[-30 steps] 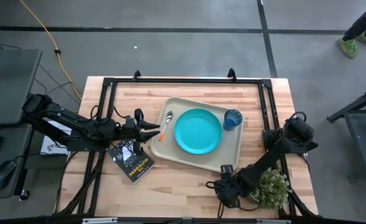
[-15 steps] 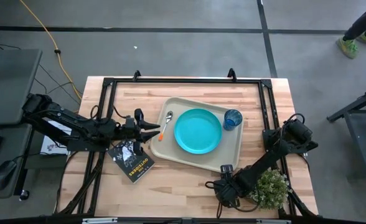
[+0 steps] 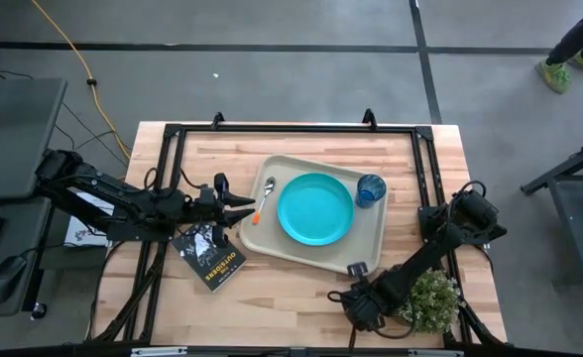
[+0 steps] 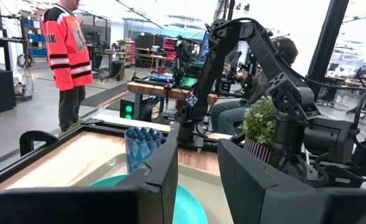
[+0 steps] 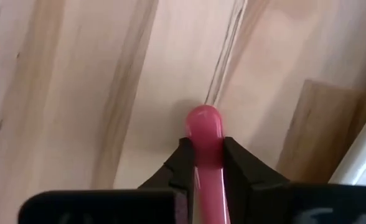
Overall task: Pick and place plate/cup/fork/spoon on tray
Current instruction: Put the pink fork on the gray serving tray to the right of the orange spoon
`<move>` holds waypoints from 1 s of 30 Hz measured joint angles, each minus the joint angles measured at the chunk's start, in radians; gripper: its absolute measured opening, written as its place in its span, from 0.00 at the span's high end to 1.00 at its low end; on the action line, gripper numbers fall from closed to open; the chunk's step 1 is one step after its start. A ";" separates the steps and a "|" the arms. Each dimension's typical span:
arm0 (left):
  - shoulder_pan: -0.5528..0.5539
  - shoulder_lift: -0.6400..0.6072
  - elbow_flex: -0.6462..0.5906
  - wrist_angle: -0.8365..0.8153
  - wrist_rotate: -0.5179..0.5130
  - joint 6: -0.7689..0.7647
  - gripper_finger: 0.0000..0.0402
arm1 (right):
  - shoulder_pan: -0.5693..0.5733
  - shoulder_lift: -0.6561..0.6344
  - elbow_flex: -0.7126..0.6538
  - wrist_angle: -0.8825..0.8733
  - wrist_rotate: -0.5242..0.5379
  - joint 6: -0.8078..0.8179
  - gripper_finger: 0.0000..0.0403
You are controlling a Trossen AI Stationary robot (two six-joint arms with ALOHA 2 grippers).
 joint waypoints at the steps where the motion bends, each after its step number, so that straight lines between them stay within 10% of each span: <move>1: 0.000 0.000 0.000 0.000 0.000 0.000 0.76 | 0.000 0.000 -0.001 0.010 0.012 -0.010 0.92; 30: 0.000 0.000 0.000 0.000 0.000 0.000 0.76 | -0.083 -0.001 0.225 0.017 0.155 -0.329 1.00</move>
